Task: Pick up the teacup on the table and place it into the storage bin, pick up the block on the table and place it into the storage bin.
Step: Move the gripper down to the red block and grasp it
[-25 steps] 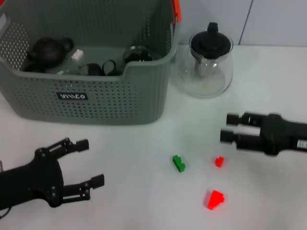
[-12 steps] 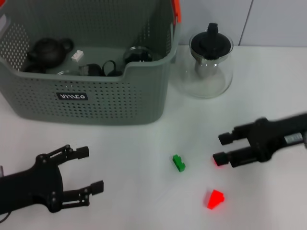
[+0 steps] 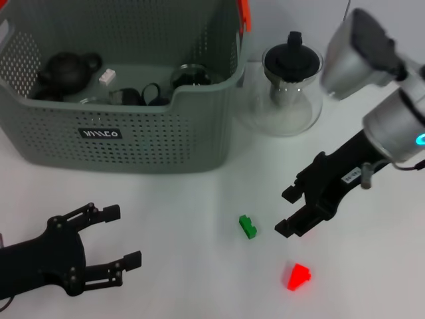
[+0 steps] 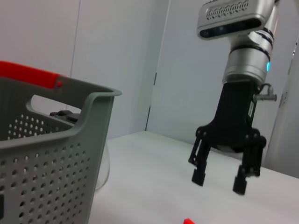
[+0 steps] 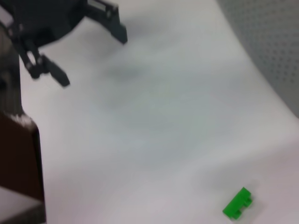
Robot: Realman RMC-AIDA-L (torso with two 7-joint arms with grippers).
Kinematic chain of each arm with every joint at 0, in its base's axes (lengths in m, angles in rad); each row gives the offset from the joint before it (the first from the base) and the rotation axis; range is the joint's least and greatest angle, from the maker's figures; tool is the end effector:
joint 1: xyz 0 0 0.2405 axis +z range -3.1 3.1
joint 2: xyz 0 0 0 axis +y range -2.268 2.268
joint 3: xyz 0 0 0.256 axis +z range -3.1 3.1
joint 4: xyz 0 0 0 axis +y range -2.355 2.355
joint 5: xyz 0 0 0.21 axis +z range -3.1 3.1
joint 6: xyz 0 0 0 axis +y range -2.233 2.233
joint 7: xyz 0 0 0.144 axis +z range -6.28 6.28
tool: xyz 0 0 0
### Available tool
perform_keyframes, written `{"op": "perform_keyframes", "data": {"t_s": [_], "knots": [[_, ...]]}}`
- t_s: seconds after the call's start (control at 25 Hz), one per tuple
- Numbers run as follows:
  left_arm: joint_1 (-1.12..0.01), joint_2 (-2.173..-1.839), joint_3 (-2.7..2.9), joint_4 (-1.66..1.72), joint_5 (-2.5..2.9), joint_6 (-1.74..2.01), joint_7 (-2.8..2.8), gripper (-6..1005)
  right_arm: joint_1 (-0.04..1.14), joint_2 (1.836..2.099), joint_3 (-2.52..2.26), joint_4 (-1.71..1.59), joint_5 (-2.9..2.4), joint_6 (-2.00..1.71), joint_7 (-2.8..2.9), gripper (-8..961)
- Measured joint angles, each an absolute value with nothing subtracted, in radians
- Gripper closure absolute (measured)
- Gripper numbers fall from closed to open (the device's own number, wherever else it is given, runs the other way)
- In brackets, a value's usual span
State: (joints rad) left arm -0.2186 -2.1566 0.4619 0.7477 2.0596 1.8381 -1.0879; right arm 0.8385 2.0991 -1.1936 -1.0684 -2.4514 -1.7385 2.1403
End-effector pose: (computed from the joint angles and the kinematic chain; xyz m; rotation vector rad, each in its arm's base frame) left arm -0.3203 0.2151 0.0108 -2.5966 -0.5610 -0.8410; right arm 0.1393 0.3581 -0.0196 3.0312 -0.5725 0.4247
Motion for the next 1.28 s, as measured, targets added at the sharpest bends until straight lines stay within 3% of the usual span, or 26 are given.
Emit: {"op": "perform_keyframes", "data": {"t_s": [0.48, 0.68, 1.28], "knots": [[-0.227, -2.157, 0.462, 0.725, 2.056, 1.815, -1.086, 79, 0.813, 2.100, -1.403, -1.076, -2.542, -1.613, 2.285, 234], [-0.237, -2.153, 0.462, 0.707, 2.060, 1.808, -1.085, 79, 0.801, 2.102, -1.481, -1.077, -2.546, -1.567, 2.330, 398], [-0.239, -2.151, 0.469, 0.706, 2.062, 1.809, -1.084, 79, 0.773, 2.102, -1.525, -1.071, -2.592, -1.489, 2.365, 429]]}}
